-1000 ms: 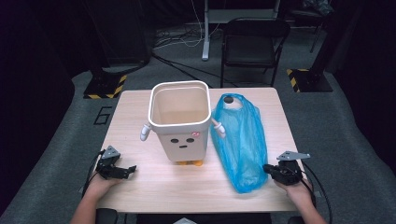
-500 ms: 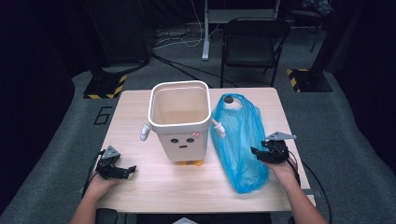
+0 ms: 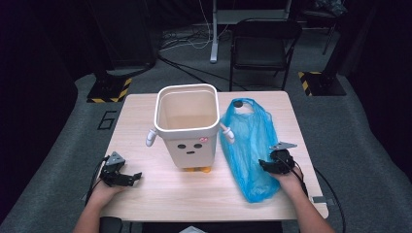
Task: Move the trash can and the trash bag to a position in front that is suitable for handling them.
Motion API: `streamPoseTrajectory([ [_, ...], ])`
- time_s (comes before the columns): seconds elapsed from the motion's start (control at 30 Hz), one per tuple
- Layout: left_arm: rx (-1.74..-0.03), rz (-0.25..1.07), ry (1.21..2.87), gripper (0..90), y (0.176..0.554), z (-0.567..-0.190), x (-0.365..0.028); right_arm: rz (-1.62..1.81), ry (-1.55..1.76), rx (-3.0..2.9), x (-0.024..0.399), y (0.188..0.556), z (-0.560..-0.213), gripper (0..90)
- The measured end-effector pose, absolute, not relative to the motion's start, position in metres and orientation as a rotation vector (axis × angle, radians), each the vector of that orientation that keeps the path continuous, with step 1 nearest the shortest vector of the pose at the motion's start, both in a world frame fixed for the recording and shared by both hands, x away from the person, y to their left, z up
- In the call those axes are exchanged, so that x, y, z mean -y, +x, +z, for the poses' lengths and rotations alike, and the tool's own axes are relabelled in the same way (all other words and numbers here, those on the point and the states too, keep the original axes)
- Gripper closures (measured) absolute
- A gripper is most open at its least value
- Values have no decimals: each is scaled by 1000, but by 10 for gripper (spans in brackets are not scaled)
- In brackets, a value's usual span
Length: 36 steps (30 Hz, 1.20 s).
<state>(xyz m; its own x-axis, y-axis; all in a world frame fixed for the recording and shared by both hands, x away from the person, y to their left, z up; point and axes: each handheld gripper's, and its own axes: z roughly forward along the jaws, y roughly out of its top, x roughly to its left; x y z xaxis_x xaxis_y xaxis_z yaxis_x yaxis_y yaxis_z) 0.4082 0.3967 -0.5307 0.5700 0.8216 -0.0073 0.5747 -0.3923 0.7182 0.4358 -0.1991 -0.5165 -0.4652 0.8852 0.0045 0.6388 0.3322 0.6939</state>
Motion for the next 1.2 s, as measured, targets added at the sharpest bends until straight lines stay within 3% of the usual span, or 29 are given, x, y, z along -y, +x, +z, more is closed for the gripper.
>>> streamPoseTrajectory([
  [0.6,-1110,460,2110,19,407,-531,-396,835,1495,-2136,261,405,-513,445],
  [0.97,-1112,460,2109,20,407,-531,-396,897,1582,-2121,276,383,-511,387],
  [1.2,-1115,461,2109,26,407,-531,-397,1014,1571,-2028,280,385,-503,406],
])
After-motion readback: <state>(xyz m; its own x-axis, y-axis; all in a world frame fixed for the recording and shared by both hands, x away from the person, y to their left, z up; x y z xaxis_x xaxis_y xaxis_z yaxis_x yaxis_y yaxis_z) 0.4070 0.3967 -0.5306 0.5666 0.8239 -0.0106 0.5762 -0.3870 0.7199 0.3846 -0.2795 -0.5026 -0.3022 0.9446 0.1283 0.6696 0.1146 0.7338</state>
